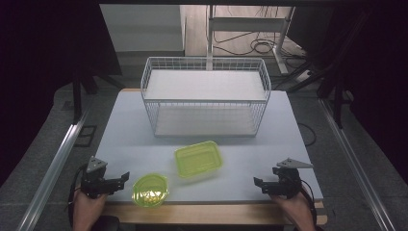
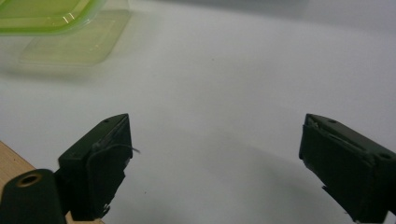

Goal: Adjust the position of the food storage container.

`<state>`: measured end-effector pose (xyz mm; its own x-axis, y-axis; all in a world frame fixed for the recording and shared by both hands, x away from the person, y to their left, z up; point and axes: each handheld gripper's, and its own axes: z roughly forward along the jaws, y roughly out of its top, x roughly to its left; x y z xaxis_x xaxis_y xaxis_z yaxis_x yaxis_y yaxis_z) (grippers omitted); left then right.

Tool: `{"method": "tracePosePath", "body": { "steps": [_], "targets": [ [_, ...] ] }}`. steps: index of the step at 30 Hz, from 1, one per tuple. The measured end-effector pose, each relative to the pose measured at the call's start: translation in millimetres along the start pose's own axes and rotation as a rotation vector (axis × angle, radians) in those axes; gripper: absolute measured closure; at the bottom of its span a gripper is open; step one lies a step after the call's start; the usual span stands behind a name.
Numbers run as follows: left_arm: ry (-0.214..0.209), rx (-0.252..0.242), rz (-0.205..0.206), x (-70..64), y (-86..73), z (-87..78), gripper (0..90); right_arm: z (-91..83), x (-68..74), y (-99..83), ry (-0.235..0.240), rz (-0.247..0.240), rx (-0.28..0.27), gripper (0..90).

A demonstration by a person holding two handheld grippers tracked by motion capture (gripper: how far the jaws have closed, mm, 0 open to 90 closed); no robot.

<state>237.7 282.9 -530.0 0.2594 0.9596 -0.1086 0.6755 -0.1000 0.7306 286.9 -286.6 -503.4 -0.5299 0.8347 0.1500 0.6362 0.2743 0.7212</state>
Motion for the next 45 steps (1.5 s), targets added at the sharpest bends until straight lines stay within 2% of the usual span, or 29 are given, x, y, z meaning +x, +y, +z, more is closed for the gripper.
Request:
{"method": "tracePosePath", "body": {
  "steps": [2,5,9,15,17,18,19,21,22,23,25,26,27,29,30,33,36,37,38,39,40,41,42,45],
  "targets": [
    [-0.010,0.011,-0.012,0.8,0.2,0.8,3.9,0.9,-1.8,-0.2,0.001,0.001,0.011,11.8],
    [-0.004,0.020,-0.009,1.3,0.5,1.1,3.2,1.2,-3.5,-0.2,0.006,0.001,0.015,12.4],
    [-0.004,0.011,-0.007,3.6,0.8,-0.2,4.9,0.5,-3.9,0.3,0.004,-0.018,0.005,13.6],
    [-0.002,0.010,0.024,3.0,0.6,-3.2,9.9,0.4,-3.2,0.8,0.012,-0.019,-0.001,14.1],
    [-0.011,0.009,0.038,1.6,1.0,-4.8,15.8,1.1,-3.2,0.7,0.014,-0.024,0.001,14.2],
    [-0.013,0.009,0.041,0.5,1.4,-5.9,15.8,1.5,-3.2,0.6,0.012,-0.029,0.000,14.1],
    [-0.027,0.004,0.057,-1.8,2.6,-9.5,22.0,1.9,-2.3,0.7,0.015,-0.028,0.003,14.1],
    [-0.030,-0.003,0.065,-3.2,3.7,-12.4,24.4,1.9,-2.1,0.8,0.015,-0.029,0.003,14.2],
    [-0.060,-0.014,0.078,-6.2,6.6,-19.4,33.7,2.0,-1.9,0.8,0.017,-0.029,0.002,14.1],
    [-0.060,-0.014,0.078,-6.2,6.6,-19.4,36.5,2.0,-1.9,0.8,0.017,-0.029,0.002,14.1],
    [-0.094,-0.044,0.093,-12.1,10.7,-30.1,43.4,1.6,-2.3,0.9,0.014,-0.025,-0.001,14.1],
    [-0.094,-0.044,0.093,-12.1,10.7,-30.1,47.2,1.6,-2.3,0.9,0.014,-0.025,-0.001,14.1],
    [-0.109,-0.060,0.113,-17.8,12.8,-35.2,49.8,1.6,-2.9,0.8,0.014,-0.027,-0.001,14.1],
    [-0.119,-0.056,0.123,-20.8,14.1,-37.0,54.7,1.8,-3.0,0.7,0.014,-0.026,0.000,14.1],
    [-0.140,-0.058,0.146,-28.2,16.3,-39.6,57.6,1.9,-2.9,0.6,0.013,-0.026,0.001,14.1],
    [-0.169,-0.061,0.179,-40.9,20.0,-42.8,65.0,1.9,-2.5,0.7,0.011,-0.026,0.003,14.2],
    [-0.207,-0.064,0.201,-53.6,22.4,-45.9,71.9,2.1,-3.4,0.5,0.008,-0.027,0.003,14.1],
    [-0.207,-0.064,0.201,-53.6,22.4,-45.9,74.3,2.1,-3.4,0.5,0.008,-0.027,0.003,14.1],
    [-0.228,-0.064,0.220,-62.6,23.1,-47.8,76.7,2.5,-4.0,0.3,0.003,-0.027,0.006,14.1],
    [-0.228,-0.064,0.220,-62.6,23.1,-47.8,79.0,2.5,-4.0,0.3,0.003,-0.027,0.006,14.1],
    [-0.253,-0.062,0.227,-68.2,23.0,-48.8,79.0,2.7,-4.3,0.2,0.001,-0.028,0.008,14.1],
    [-0.267,-0.062,0.233,-71.5,22.7,-49.3,81.4,2.8,-4.4,0.1,0.000,-0.027,0.009,14.2],
    [-0.292,-0.058,0.253,-80.4,21.2,-50.5,85.4,2.4,-4.3,0.2,-0.003,-0.029,0.008,14.4],
    [-0.317,-0.059,0.266,-88.3,19.3,-52.2,89.9,1.5,-3.7,0.5,-0.005,-0.027,0.004,14.6]
  ]
}}
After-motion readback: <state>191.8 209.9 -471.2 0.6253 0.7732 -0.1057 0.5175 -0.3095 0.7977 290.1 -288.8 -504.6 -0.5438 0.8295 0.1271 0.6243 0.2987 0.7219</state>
